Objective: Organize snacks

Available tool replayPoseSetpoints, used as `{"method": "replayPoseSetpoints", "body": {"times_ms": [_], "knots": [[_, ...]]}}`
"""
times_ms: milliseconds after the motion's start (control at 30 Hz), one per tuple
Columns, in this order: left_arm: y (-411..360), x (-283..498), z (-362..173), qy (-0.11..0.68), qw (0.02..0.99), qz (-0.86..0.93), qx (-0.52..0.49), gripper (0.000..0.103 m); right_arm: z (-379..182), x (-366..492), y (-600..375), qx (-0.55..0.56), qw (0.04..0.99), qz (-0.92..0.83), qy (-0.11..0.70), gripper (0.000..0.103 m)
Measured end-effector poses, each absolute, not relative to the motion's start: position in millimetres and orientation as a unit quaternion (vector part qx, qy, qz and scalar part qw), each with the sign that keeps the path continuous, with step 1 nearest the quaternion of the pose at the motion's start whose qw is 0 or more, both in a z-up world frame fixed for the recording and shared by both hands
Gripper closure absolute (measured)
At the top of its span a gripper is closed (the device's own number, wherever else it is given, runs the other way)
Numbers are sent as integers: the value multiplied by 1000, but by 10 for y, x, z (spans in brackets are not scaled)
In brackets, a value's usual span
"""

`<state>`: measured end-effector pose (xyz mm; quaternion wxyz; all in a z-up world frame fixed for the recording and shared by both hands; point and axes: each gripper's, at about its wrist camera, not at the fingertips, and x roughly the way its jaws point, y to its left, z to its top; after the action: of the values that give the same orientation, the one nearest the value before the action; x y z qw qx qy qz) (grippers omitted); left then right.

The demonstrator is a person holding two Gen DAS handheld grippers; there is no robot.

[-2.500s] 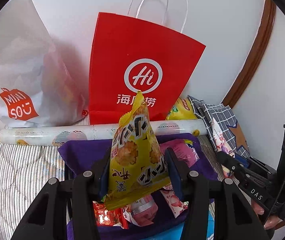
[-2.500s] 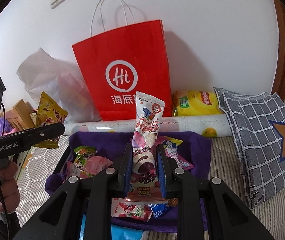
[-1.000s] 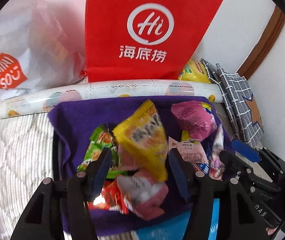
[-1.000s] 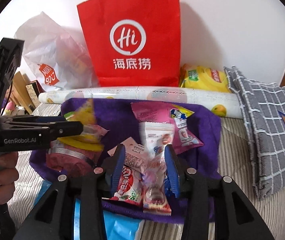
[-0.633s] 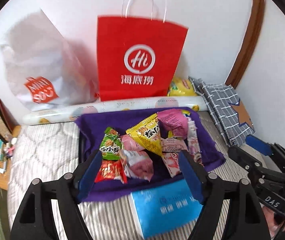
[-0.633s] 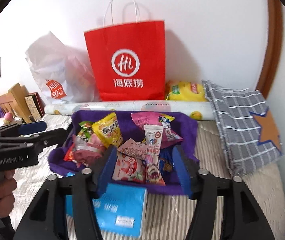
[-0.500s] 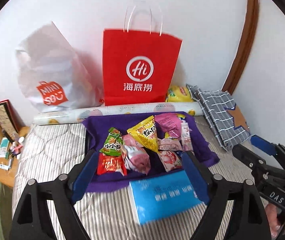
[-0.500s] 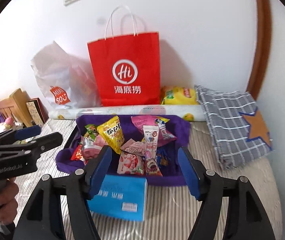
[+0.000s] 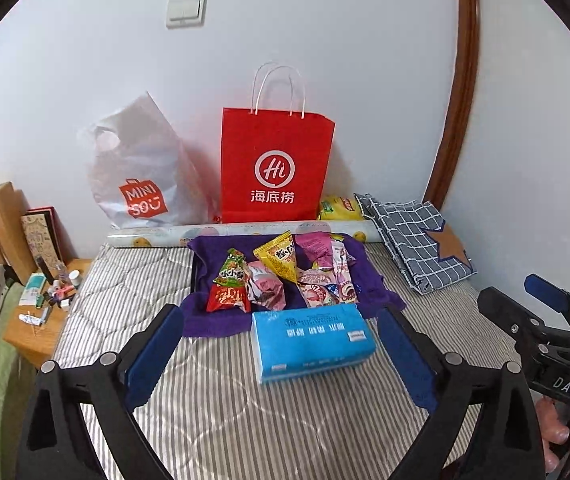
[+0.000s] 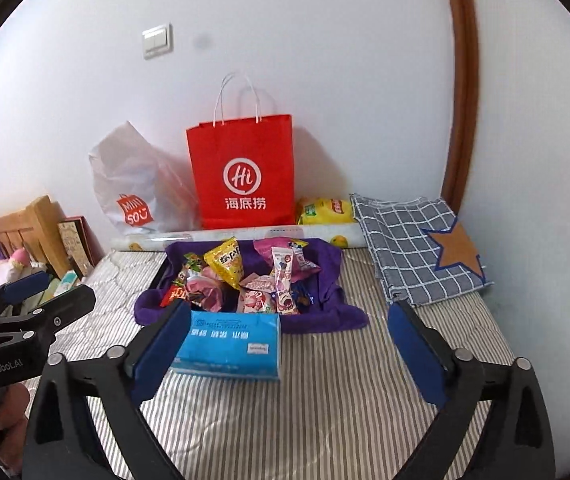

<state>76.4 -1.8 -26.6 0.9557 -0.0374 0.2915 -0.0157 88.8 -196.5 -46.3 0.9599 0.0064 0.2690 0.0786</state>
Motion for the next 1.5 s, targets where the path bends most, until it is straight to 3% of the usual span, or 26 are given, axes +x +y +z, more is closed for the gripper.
{"method": "replayPoseSetpoints", "body": {"times_ms": [467,1500], "knots": [[-121,286,-285,278,960,-6,-26,3,-404,315,-2121,8,966,60,252,2],[-170,124,-248,271,963,-4,-17,3,-413,167,-2200,22,966,54,253,2]]}}
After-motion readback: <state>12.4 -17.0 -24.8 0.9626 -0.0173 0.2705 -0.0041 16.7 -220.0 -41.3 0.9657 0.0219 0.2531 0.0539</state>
